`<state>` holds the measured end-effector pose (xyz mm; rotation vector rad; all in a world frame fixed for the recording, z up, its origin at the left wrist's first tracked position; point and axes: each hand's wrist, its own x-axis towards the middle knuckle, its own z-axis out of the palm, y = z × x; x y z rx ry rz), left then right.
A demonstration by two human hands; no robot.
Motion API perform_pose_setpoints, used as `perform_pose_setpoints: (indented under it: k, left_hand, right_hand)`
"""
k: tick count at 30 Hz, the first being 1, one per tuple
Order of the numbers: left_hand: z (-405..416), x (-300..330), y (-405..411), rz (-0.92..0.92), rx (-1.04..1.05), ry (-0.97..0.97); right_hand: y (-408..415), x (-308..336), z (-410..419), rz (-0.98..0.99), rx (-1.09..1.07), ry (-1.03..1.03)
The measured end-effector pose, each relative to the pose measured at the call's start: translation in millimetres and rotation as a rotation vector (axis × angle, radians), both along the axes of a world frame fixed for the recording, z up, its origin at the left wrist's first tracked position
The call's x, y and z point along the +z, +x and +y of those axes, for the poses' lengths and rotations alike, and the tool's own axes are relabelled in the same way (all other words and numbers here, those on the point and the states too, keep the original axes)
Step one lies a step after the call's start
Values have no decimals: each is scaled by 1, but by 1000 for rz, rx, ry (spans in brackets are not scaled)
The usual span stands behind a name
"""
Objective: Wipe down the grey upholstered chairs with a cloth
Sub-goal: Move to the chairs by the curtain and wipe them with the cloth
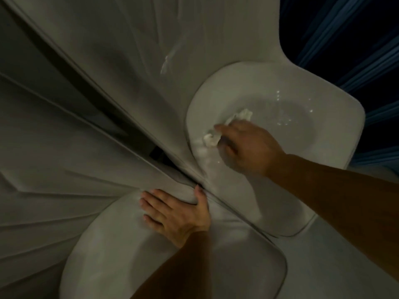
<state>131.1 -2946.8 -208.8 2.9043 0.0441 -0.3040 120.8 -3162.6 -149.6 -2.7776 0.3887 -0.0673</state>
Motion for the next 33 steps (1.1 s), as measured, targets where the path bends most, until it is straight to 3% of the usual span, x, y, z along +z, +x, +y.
perform_pose_setpoints:
  k: [2, 8, 14, 24, 29, 33]
  left_hand:
    - [-1, 1, 0, 13, 3, -1]
    - [1, 0, 0, -24, -1, -35]
    - [3, -10, 0, -91, -20, -23]
    - [5, -26, 1, -169, -20, -11]
    - [4, -27, 1, -167, -23, -16]
    - [4, -26, 1, -169, -22, -15]
  right_hand:
    - [12, -3, -4, -92, -145, -43]
    - [54, -27, -15, 87, -169, 11]
    - [64, -26, -32, -63, -238, -157]
    - [73, -26, -24, -48, 48, -452]
    - [94, -26, -9, 142, -54, -375]
    - [110, -28, -14, 112, -264, -186]
